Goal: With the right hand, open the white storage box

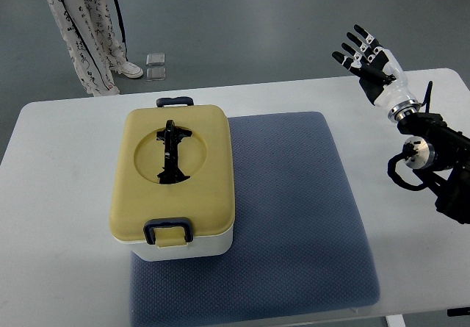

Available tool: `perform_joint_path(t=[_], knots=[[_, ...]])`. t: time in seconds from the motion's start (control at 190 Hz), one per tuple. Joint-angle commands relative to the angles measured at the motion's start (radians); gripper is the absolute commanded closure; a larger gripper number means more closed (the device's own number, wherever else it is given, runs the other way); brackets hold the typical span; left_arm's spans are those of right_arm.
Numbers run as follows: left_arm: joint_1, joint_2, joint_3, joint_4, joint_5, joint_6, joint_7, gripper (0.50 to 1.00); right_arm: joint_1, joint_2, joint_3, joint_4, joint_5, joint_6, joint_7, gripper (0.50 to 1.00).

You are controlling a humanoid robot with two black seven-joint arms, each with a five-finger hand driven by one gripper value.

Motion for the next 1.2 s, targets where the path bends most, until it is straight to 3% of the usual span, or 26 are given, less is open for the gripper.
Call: perform_joint_path(t=[0.0, 1.193], knots=[[0.000, 0.000, 0.000, 0.000, 0.000, 0.000, 0.001, 0.500, 0.001, 0.000, 0.001, -0.001, 0.000, 0.000, -0.001, 0.570], [-0.011, 0.000, -0.003, -0.001, 0.000, 0.000, -0.001, 0.500, 0.001, -0.005, 0.001, -0.005, 0.000, -0.001, -0.001, 0.570]])
